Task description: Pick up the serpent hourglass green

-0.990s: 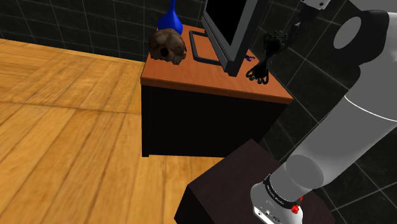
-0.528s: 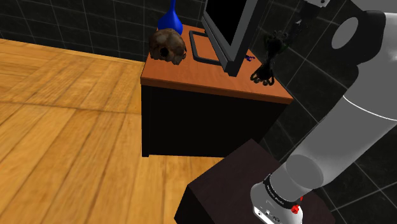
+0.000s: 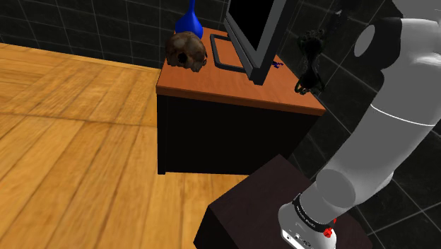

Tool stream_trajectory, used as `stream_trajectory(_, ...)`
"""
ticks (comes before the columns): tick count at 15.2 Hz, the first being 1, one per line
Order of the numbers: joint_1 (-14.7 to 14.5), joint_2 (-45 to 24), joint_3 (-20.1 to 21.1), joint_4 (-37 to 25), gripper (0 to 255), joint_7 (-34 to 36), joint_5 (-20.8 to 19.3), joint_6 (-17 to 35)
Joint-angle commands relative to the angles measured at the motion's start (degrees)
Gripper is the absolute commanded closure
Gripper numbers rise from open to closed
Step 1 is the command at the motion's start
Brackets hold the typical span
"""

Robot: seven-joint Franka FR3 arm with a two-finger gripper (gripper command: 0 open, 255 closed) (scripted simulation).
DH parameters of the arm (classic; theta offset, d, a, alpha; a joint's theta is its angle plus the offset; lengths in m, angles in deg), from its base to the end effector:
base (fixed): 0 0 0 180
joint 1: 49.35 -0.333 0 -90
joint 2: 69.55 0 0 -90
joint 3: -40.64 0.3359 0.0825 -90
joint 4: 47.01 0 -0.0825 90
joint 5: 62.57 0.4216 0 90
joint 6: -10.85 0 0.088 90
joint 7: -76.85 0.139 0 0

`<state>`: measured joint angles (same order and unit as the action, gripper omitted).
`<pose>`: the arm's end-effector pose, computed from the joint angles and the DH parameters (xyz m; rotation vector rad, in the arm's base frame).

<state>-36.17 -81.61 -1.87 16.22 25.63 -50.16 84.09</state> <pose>0.4164 -0.4402 0.7170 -3.1121 0.0023 -0.0941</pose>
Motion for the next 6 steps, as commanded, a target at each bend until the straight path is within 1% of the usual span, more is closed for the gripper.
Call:
stream_trajectory(1, 1.80, -2.18, -0.23, -4.59, 255, -0.58, 1.85, -2.81)
stream_trajectory(4, 5.37, -5.87, -0.25, -12.34, 255, -1.14, 5.09, -7.50)
stream_trajectory(6, 5.64, -6.09, -0.17, -12.81, 255, -1.15, 5.27, -7.77)
